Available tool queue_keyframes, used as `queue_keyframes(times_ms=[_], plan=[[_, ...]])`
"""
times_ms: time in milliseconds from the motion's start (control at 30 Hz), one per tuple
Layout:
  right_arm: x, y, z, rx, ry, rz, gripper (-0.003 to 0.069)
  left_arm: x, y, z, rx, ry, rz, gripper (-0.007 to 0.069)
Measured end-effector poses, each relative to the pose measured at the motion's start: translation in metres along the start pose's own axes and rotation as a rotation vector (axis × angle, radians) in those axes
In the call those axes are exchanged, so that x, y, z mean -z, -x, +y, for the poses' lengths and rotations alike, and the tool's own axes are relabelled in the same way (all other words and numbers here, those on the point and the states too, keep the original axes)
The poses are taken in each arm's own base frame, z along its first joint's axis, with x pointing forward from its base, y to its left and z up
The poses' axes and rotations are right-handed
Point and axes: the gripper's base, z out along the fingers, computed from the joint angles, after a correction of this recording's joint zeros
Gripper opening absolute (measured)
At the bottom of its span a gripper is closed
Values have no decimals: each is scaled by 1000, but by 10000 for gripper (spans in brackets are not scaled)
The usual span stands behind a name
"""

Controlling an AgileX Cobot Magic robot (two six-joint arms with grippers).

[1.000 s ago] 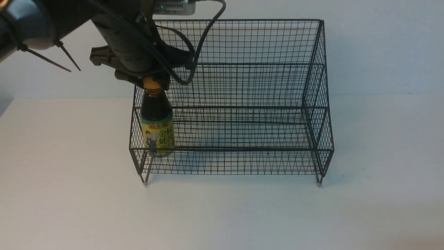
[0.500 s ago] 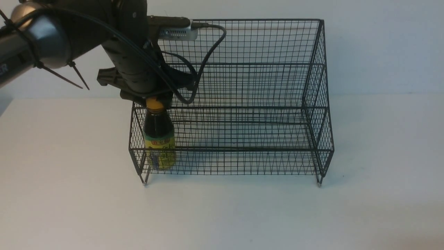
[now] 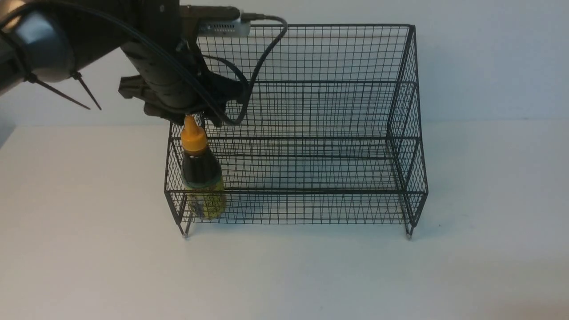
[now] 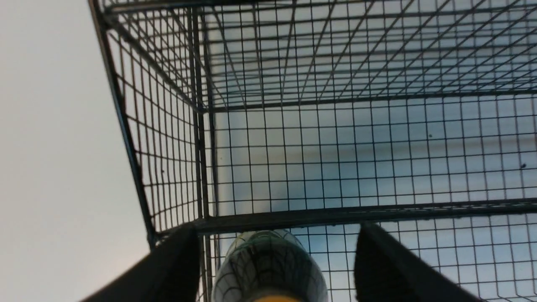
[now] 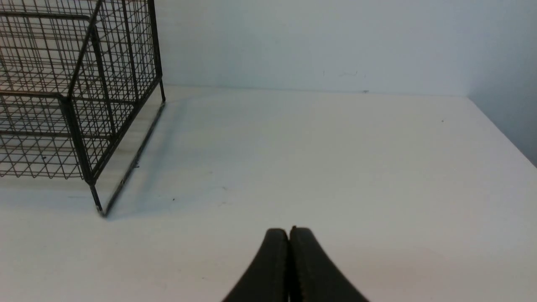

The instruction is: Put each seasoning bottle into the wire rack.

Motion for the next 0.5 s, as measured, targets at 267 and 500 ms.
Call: queue_keyframes(times_ms=[267,500], plan=[[0,0,0,0,0,0,-15,69,0,9,-38,-16,-132,589],[0,0,0,0,0,0,-15,185,-30,31,-154,-21,-272,317]])
